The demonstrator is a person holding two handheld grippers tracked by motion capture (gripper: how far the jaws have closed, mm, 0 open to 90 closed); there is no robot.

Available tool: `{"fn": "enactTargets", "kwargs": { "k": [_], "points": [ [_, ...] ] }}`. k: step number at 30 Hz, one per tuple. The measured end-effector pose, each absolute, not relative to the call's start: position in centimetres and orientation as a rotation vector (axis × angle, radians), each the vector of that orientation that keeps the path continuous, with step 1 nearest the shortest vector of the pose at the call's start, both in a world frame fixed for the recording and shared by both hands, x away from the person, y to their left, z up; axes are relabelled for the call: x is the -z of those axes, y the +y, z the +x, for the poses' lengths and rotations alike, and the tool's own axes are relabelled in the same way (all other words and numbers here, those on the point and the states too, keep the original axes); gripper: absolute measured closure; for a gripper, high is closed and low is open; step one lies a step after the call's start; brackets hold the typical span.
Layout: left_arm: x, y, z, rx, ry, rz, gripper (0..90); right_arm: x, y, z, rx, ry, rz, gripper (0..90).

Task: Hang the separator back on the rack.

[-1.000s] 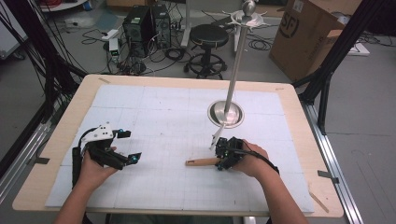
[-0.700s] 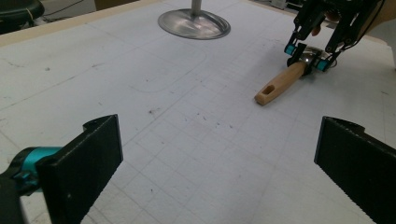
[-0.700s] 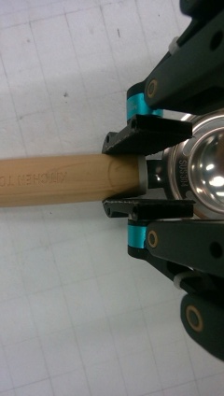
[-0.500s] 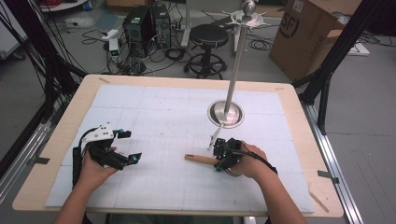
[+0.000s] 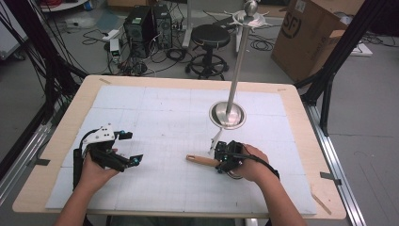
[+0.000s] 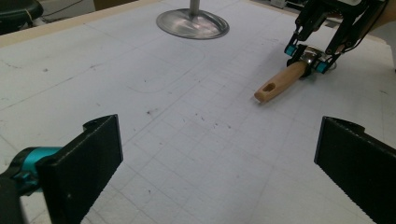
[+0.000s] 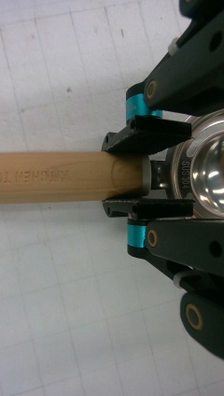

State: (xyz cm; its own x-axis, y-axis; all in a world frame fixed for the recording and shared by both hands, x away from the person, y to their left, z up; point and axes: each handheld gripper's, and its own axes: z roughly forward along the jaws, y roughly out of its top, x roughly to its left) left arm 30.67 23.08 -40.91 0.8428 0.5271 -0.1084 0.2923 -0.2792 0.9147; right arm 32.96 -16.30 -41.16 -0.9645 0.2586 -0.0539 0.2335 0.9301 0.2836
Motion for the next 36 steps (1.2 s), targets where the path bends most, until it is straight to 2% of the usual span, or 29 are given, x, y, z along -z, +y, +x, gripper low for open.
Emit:
{"fn": "enactTargets", "kwargs": {
  "k": [5, 23, 36],
  "points": [
    [40.9, 23.2, 30.8, -0.254, 0.617, 1.882, 1.6, 40.6, -17.3, 33.0, -0.637, 2.956, 0.444, 69.0],
    [40.8, 23.3, 30.7, -0.247, 0.616, 1.863, 1.6, 34.1, -19.2, 33.1, -1.207, 2.635, 0.541, 69.0],
    [40.8, 23.3, 30.7, -0.245, 0.618, 1.862, 1.6, 30.5, -20.5, 33.4, -1.314, 2.484, 0.562, 68.9]
  ]
}}
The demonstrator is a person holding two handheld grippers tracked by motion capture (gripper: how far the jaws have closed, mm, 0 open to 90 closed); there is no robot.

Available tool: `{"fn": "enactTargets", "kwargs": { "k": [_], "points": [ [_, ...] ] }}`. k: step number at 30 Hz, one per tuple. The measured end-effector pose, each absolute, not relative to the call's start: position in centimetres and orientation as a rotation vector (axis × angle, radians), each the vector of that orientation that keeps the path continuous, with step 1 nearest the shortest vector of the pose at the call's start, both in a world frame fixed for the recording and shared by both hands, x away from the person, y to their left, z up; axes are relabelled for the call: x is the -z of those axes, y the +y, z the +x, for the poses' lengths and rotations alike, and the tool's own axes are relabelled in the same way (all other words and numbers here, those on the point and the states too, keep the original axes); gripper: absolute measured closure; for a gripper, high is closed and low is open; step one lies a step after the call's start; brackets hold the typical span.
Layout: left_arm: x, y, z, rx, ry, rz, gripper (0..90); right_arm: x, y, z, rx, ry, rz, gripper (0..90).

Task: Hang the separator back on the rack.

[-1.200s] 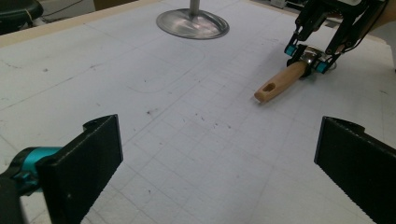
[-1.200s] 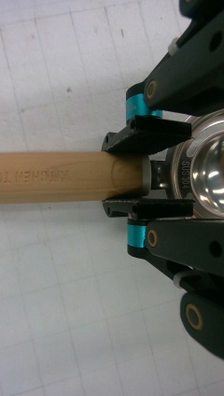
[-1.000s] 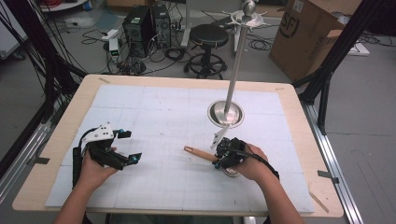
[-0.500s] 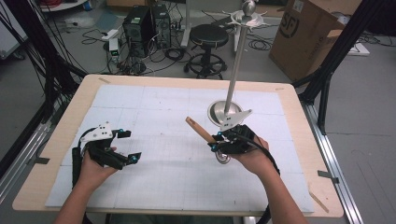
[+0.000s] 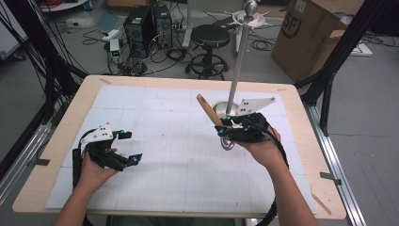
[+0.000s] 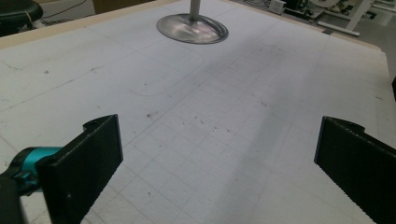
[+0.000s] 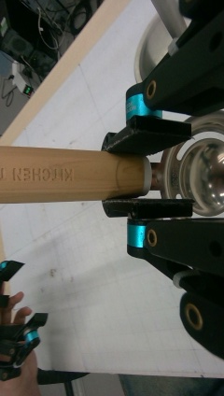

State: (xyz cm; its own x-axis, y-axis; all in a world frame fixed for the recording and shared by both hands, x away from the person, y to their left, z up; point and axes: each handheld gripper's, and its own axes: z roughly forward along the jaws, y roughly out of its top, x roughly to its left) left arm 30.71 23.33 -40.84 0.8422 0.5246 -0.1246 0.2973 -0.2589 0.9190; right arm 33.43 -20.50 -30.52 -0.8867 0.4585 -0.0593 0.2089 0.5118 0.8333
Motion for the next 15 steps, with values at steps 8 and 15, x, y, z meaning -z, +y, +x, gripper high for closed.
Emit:
{"fn": "enactTargets", "kwargs": {
  "k": [8, 15],
  "points": [
    [40.9, 23.3, 30.7, -0.243, 0.618, 1.867, 1.7, 29.0, -21.4, 33.7, -1.371, 2.426, 0.6, 68.9],
    [40.9, 23.3, 30.7, -0.239, 0.616, 1.864, 1.6, 27.9, -21.9, 33.9, -1.383, 2.392, 0.614, 68.9]
  ]
}}
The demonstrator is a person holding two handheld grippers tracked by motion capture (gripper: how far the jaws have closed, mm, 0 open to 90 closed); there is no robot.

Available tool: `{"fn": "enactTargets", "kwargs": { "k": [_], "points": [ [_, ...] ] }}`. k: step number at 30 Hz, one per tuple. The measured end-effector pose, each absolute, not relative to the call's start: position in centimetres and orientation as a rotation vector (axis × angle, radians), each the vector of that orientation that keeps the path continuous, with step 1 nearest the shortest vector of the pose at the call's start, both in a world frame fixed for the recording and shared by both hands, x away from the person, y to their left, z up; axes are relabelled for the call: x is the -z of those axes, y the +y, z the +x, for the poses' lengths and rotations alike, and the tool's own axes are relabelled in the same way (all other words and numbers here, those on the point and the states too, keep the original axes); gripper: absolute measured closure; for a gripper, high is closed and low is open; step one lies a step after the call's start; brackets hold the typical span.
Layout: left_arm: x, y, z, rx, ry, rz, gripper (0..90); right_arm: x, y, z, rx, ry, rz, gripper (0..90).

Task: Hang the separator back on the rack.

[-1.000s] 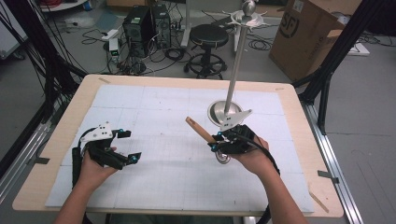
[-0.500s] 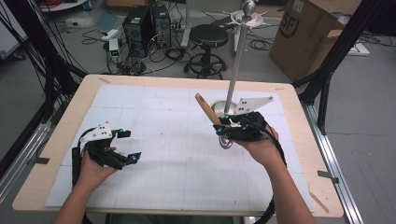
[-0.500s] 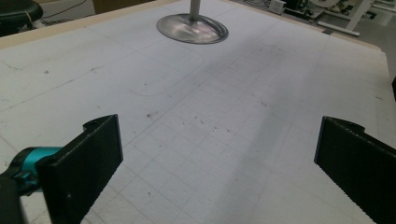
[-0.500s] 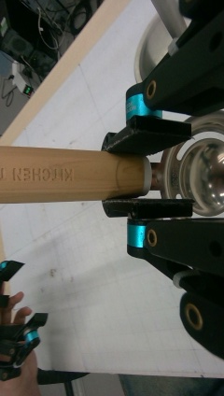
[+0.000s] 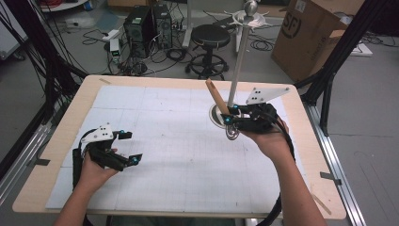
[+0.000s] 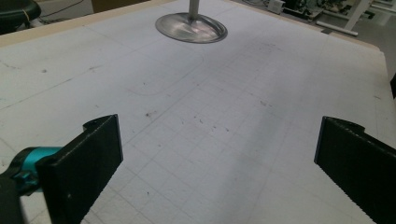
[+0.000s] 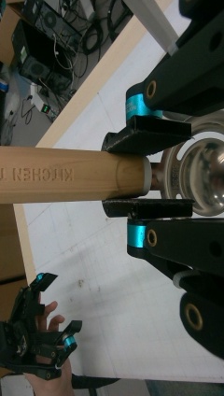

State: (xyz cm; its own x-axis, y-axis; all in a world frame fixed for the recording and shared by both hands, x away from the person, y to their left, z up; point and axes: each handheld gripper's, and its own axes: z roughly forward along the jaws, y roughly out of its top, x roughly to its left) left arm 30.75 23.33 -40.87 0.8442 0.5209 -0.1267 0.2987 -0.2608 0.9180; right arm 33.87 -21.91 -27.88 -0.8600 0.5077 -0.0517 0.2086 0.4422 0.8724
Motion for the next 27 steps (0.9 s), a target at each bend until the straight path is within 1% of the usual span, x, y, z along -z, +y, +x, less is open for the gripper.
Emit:
{"fn": "enactTargets", "kwargs": {
  "k": [8, 14, 27],
  "points": [
    [40.8, 23.4, 30.7, -0.238, 0.616, 1.858, 1.6, 27.4, -22.2, 33.8, -1.386, 2.356, 0.632, 68.9],
    [40.8, 23.3, 30.7, -0.238, 0.616, 1.859, 1.6, 26.4, -23.4, 33.7, -1.432, 2.299, 0.669, 68.9],
    [40.8, 23.4, 30.7, -0.238, 0.615, 1.858, 1.6, 25.0, -25.2, 33.8, -1.417, 2.231, 0.714, 68.7]
  ]
}}
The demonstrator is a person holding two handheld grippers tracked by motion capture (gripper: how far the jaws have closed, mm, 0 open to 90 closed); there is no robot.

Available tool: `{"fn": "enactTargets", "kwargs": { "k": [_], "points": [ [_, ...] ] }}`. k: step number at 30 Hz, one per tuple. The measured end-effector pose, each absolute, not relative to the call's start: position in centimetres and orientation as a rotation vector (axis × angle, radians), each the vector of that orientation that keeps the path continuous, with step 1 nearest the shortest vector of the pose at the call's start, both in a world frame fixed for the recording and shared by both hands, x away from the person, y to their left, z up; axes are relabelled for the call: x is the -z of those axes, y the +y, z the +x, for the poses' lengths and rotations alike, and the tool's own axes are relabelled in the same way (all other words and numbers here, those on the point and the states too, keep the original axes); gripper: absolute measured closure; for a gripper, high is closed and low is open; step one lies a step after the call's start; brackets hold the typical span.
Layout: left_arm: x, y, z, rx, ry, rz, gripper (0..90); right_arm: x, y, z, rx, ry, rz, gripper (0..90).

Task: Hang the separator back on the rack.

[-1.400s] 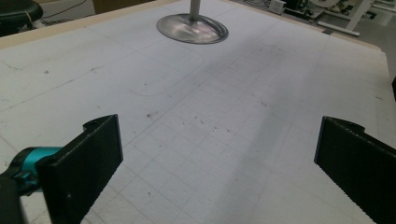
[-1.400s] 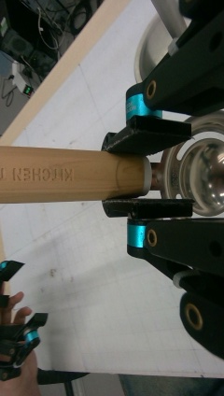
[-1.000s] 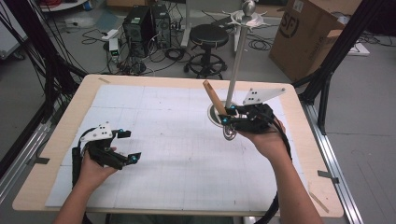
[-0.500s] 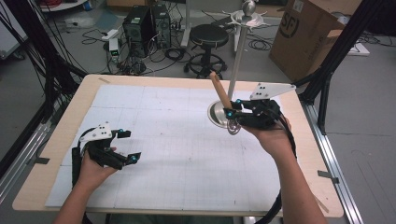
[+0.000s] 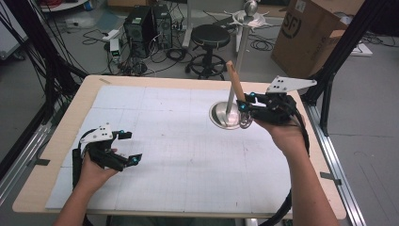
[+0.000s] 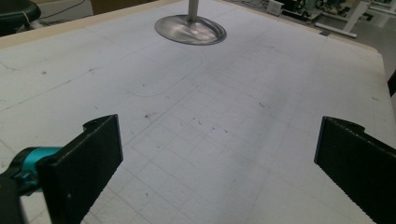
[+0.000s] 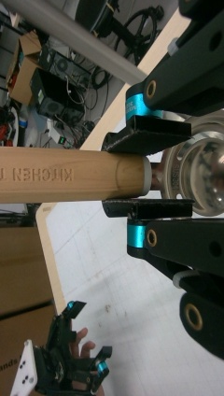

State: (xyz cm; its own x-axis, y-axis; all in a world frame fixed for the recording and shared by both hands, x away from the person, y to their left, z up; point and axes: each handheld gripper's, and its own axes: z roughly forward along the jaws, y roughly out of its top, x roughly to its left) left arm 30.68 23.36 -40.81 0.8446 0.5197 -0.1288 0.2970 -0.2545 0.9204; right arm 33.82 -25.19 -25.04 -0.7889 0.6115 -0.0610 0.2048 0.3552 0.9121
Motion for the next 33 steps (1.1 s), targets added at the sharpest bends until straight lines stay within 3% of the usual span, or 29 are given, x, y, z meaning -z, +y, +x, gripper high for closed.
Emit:
{"fn": "enactTargets", "kwargs": {
  "k": [33],
  "points": [
    [40.9, 23.4, 30.7, -0.234, 0.617, 1.862, 1.7, 20.6, -27.6, 35.7, -1.425, 2.066, 0.799, 68.7]
  ]
}}
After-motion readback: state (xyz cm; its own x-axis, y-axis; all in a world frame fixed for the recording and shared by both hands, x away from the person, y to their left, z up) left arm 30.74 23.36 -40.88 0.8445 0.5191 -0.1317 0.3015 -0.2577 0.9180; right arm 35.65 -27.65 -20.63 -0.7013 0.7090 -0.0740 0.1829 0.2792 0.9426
